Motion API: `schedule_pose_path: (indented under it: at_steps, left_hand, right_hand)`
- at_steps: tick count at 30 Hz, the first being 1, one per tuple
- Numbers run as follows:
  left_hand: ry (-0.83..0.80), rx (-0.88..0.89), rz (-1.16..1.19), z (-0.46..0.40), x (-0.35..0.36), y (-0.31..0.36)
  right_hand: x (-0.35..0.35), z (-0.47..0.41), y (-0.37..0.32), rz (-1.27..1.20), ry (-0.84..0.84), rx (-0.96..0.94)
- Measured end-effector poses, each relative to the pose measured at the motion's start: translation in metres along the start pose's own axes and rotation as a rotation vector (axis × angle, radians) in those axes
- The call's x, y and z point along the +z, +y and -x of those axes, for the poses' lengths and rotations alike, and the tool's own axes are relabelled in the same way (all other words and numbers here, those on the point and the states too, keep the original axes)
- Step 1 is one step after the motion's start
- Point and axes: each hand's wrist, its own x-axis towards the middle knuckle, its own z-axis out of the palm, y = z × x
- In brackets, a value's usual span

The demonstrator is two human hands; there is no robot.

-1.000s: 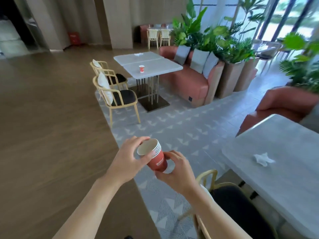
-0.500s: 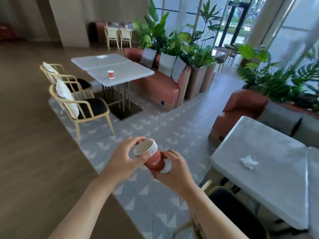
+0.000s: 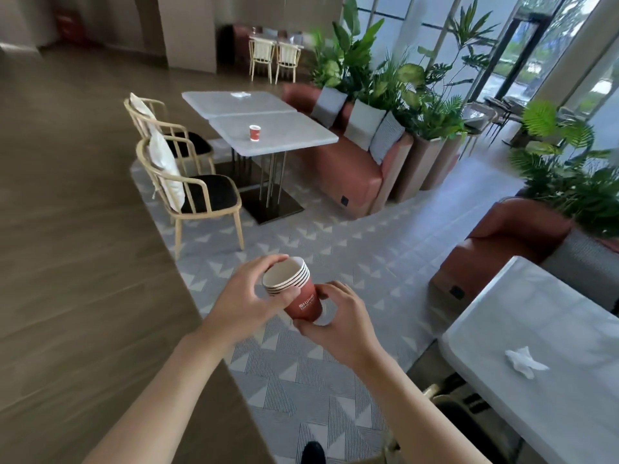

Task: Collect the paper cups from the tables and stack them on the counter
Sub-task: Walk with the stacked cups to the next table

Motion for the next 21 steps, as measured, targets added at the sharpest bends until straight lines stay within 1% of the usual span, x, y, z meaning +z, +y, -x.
schedule_pose_path:
  at_steps: [4, 8, 14, 21]
  left_hand:
    - [0.021, -0.015, -0.027, -0.028, -0.001, 0.007]
    - [0.025, -0.006, -0.074, -0.076, 0.013, 0.020]
    - [0.062, 0.038, -0.151, -0.168, 0.061, 0.045]
    - [0.043, 0.057, -0.180, -0.255, 0.119, 0.066]
  right_hand:
    - [0.001, -0.033, 0.013, -0.037, -0.005, -0.036]
    - [-0.013, -0.077, 0.037, -0.084, 0.010, -0.063]
    - [-0.057, -0.147, 0.095, -0.097, 0.061, -0.089]
    - [-0.107, -0.207, 0.159, -0.133, 0.106, -0.100]
